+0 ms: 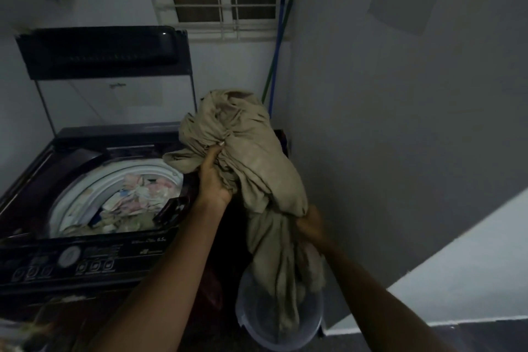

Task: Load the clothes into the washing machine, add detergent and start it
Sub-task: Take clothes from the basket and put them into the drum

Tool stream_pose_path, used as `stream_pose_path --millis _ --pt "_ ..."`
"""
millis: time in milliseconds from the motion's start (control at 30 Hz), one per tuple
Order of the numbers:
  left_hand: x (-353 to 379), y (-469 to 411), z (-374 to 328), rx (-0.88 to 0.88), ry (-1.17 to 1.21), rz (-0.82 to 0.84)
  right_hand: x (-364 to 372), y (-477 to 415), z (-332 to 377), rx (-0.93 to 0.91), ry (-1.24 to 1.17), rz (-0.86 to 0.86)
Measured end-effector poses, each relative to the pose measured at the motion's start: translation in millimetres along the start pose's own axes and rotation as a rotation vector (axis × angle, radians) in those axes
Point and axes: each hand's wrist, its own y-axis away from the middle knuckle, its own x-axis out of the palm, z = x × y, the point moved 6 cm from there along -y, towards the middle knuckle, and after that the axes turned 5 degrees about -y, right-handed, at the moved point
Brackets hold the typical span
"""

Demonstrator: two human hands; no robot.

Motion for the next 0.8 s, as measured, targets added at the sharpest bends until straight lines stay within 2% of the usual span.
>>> stream_pose_path --millis 100,233,300,400,433,467,500,533,567,600,667,733,800 --pt "-31 -7 -16 0.078 -0.082 -0.030 -56 -13 2 0.010 -0.148 -0.309" --pt "-46 -7 -19 0.126 -0.394 -0.062 -99 -29 56 -0.085 -0.435 -0.581" --pt "-31 -3 -9 0.116 -0.492 0.006 -89 -41 89 -0.136 -0.427 -0.588" --pt "2 6 6 0.135 -0.560 0.109 -39 -45 135 -0.153 -0.340 -0.331" --pt "10 9 4 0.185 -0.579 0.105 -36 -41 142 -0.208 -0.394 -0.357" --pt "14 11 2 0.230 -0.591 0.086 -56 -38 141 -0.243 -0.284 -0.513" --pt "16 14 -2 0.266 -0.605 0.082 -75 -33 131 -0.229 -0.260 -0.906" --pt "17 16 -7 0.284 -0.632 0.082 -54 -31 139 -0.217 -0.320 -0.413" --pt "19 18 -9 0.288 -0.671 0.105 -25 -25 144 -0.126 -0.293 -0.122" --pt "20 20 -10 0.279 -0.703 0.135 12 -20 135 0.033 -0.271 0.306" --pt "22 24 -8 0.244 -0.725 0.239 -1 -21 116 0.107 -0.383 0.167" --pt "27 26 -6 0.220 -0.746 0.305 6 -19 122 0.080 -0.478 0.256" --pt "31 23 -6 0.236 -0.831 0.299 12 -16 132 0.056 -0.428 0.311"
